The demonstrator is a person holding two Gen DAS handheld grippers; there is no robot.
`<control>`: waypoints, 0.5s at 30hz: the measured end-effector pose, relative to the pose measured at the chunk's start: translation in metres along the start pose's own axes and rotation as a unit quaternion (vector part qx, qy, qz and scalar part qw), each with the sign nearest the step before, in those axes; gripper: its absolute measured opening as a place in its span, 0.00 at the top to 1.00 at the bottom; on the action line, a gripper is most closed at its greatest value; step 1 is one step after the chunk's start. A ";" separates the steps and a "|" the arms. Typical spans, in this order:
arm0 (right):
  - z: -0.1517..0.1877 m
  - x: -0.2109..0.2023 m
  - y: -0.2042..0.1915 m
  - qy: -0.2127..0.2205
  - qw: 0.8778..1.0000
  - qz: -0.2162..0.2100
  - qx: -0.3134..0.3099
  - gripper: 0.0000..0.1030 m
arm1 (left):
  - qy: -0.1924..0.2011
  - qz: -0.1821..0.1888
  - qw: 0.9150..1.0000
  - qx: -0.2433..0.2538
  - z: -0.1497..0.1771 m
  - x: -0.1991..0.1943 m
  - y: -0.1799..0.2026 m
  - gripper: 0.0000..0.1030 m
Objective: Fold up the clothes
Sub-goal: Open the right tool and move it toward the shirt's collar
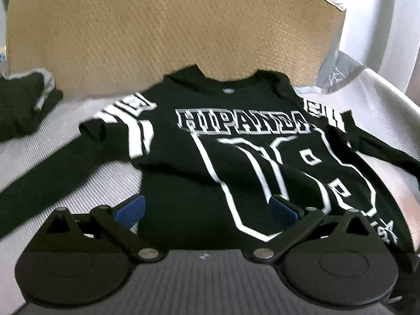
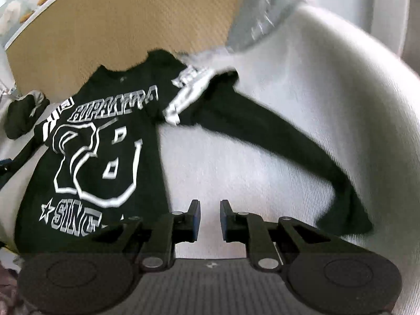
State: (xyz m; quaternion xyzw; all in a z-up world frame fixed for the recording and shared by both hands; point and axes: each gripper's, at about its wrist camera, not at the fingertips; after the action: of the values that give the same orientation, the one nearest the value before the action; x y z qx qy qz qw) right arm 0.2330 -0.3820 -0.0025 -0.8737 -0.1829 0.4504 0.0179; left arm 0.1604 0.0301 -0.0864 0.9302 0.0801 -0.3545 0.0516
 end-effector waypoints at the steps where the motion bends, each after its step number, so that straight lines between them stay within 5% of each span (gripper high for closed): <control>1: -0.005 0.003 -0.004 0.006 1.000 0.003 -0.007 0.81 | 0.003 -0.002 1.000 0.000 -0.004 0.002 -0.003 0.00; 15: -0.096 0.057 -0.092 0.081 0.991 0.003 -0.109 0.71 | 0.034 -0.017 0.998 0.039 -0.054 0.040 -0.035 0.00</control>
State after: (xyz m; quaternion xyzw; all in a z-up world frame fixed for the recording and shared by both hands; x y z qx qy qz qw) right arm 0.3109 -0.2648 0.0280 -0.9047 -0.2266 0.3552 -0.0639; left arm 0.2186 0.0776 -0.0745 0.9415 0.0840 -0.3265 0.0060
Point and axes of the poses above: each gripper's, at about its wrist camera, not at the fingertips, and x roughly the way its jaws point, y to its right, z to its underside, and after that the axes turned 3 degrees about -z, right-handed
